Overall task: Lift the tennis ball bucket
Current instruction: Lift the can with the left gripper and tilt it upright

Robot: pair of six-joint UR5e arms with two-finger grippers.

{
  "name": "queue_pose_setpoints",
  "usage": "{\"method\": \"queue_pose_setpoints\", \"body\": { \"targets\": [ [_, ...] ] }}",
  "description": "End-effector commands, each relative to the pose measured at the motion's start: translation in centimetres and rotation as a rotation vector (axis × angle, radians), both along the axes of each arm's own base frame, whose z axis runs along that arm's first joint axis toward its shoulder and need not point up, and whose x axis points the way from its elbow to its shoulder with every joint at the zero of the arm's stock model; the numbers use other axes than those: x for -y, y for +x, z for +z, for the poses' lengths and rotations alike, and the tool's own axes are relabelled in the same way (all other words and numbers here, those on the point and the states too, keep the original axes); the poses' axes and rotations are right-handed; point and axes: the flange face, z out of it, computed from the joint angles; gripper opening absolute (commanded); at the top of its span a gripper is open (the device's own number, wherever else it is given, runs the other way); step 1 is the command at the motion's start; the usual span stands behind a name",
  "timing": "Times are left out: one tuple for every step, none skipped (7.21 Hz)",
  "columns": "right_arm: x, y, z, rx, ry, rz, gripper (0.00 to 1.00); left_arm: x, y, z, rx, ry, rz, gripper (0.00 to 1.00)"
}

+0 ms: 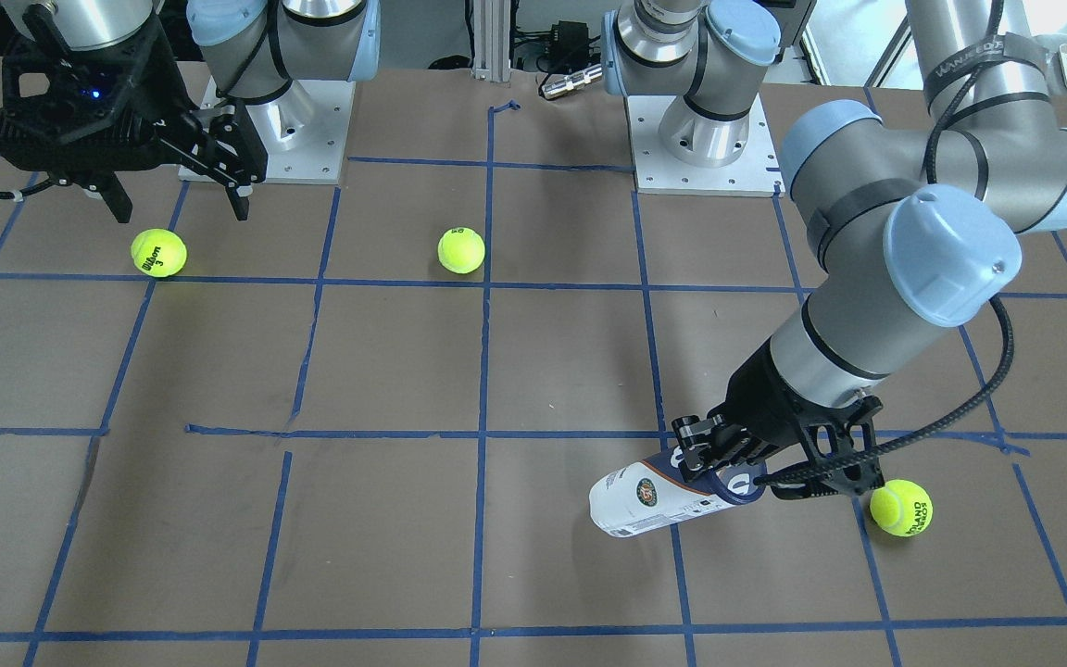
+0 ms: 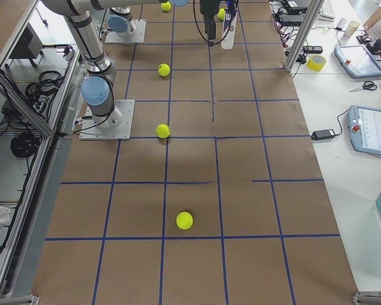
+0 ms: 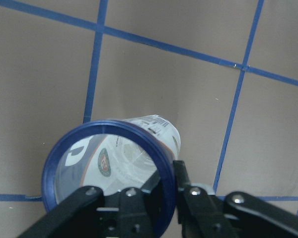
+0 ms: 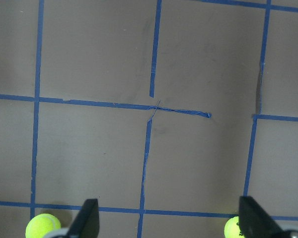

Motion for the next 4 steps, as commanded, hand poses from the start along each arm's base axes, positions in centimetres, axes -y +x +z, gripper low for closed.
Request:
{"method": "queue_pose_setpoints", "body": {
  "targets": [
    [0.0,0.1,0.1,0.006,-0.007,-0.010,1.00,-0.9,-4.3,-0.1,0.165,-0.015,-0.075,0.00],
    [0.0,0.1,0.1,0.004,-0.006,-0.010,1.00,-1.3,-6.2,0.1,0.212,-0.021,-0.114,0.00],
    [0.0,0.1,0.1,0.004,-0.009,-0.010,1.00,-1.4,-7.3,-0.1,0.238,-0.029,-0.132,0.00],
    [0.0,0.0,0.1,0.003,-0.006,-0.010,1.00,-1.6,-7.8,-0.2,0.238,-0.032,-0.145,0.00]
  ]
}}
